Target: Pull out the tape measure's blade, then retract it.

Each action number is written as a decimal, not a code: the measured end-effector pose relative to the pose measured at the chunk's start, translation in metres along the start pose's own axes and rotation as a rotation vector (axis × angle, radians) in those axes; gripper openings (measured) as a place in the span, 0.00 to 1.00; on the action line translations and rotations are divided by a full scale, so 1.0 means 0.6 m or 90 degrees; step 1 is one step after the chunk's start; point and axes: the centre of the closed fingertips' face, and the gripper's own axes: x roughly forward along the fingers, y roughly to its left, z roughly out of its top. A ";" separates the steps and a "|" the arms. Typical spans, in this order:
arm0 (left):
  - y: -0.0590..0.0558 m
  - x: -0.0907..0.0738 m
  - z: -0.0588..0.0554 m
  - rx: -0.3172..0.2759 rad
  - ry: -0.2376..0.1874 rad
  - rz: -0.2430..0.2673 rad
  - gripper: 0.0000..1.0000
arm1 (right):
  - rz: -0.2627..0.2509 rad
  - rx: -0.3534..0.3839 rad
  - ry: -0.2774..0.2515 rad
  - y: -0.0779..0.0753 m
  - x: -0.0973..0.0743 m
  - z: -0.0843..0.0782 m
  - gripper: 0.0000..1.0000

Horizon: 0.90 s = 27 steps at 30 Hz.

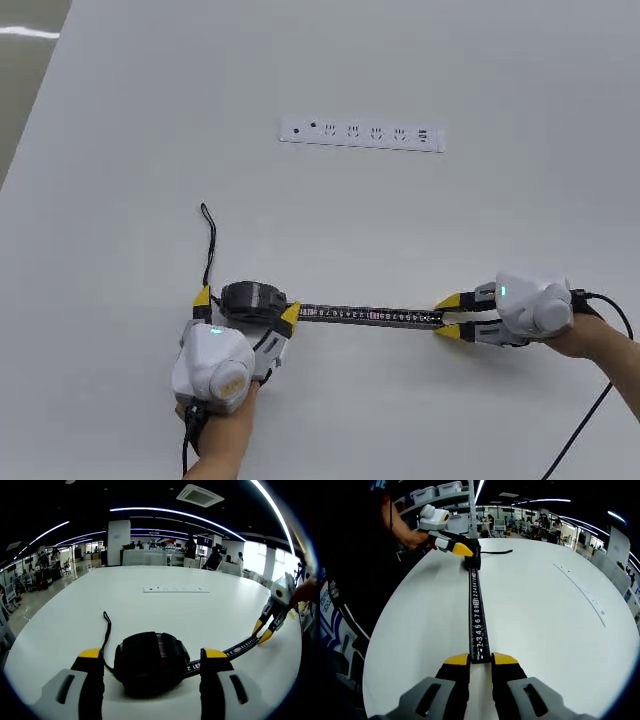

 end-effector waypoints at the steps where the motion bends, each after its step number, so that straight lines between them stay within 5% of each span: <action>1: 0.000 0.000 0.000 0.001 0.000 0.000 0.76 | -0.001 0.000 0.000 0.000 0.000 0.000 0.15; 27: -0.001 0.008 -0.017 -0.027 0.017 0.020 0.68 | -0.008 -0.002 0.005 -0.003 0.002 -0.003 0.11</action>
